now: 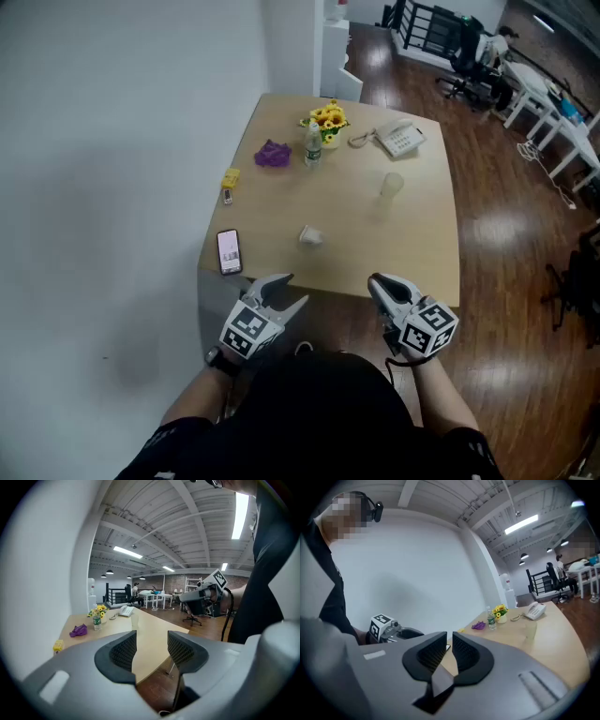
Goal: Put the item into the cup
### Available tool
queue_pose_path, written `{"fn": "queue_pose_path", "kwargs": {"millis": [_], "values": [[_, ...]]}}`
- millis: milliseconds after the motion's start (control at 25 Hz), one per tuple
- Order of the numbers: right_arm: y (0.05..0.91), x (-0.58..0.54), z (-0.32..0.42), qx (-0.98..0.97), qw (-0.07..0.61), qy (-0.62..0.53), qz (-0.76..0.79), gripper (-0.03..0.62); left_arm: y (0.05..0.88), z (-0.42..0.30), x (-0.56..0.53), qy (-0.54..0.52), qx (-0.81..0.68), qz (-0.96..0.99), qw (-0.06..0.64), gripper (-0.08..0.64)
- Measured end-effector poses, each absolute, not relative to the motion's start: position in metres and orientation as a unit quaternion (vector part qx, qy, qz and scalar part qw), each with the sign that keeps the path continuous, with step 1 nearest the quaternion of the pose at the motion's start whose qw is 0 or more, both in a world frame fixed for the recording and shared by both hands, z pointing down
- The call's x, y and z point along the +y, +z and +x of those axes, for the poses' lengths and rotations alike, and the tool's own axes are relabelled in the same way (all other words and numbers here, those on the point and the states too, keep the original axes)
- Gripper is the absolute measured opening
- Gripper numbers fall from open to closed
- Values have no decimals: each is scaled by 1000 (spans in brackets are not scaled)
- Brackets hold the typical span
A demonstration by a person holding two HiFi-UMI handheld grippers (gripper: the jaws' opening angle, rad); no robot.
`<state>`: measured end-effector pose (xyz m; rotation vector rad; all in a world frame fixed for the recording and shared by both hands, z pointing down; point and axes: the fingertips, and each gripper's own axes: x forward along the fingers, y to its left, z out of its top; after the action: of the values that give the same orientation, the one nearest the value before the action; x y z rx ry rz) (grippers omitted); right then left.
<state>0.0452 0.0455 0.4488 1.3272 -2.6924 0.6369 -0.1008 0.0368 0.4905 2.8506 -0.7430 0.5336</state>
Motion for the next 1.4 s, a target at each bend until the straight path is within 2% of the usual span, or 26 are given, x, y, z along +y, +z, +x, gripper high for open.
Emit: {"fn": "queue_pose_path", "kwargs": {"millis": [240, 760, 1400], "values": [[478, 9, 17, -883, 96, 189, 419, 65, 495, -127, 26, 178, -257, 948, 64, 201], [613, -101, -41, -882, 328, 97, 324, 98, 531, -149, 9, 197, -300, 927, 110, 201], [772, -164, -67, -842, 520, 17, 144, 121, 569, -118, -74, 216, -376, 886, 165, 201]]}}
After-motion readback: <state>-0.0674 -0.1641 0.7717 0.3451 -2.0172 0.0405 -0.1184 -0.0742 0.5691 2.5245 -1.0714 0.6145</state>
